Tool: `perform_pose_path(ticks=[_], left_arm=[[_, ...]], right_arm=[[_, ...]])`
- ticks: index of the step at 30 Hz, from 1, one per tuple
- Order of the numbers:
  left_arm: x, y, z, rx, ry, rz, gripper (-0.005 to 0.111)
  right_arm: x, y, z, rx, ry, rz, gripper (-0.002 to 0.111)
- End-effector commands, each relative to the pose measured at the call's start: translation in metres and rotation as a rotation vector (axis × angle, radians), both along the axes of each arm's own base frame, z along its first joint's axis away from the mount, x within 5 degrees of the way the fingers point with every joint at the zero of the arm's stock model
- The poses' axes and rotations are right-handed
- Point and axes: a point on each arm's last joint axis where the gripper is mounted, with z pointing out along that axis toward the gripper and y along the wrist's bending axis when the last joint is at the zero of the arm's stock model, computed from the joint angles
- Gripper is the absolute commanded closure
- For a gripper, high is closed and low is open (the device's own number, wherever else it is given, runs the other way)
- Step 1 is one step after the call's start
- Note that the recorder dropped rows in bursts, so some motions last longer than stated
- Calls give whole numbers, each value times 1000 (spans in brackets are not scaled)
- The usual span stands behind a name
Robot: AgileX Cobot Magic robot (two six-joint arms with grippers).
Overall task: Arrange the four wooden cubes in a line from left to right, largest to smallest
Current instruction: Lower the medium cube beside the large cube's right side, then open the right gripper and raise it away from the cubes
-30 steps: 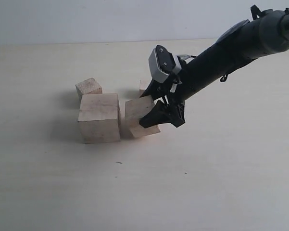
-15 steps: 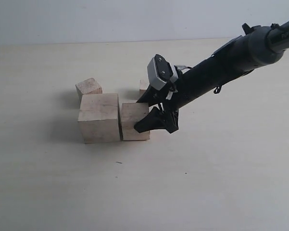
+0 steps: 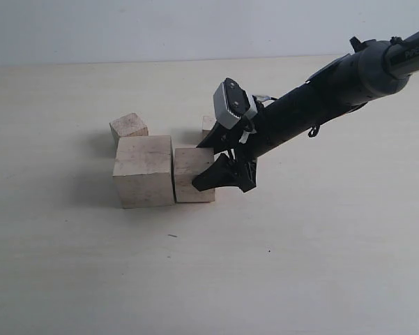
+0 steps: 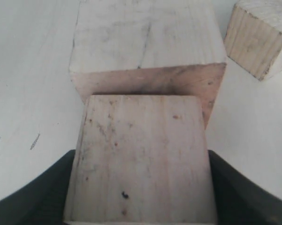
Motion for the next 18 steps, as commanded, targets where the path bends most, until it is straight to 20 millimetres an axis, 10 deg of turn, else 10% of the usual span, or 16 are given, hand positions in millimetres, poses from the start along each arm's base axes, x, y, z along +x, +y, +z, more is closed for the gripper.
perform_pose_path(ticks=[1, 7, 18], left_arm=[[0, 0, 0, -2, -11, -3, 107], [0, 0, 0, -2, -11, -3, 107], [0, 0, 0, -2, -11, -3, 107]], right_arm=[[2, -4, -13, -64, -38, -1, 61], [5, -2, 2, -31, -22, -61, 30], [-1, -11, 75, -97, -60, -115, 30]])
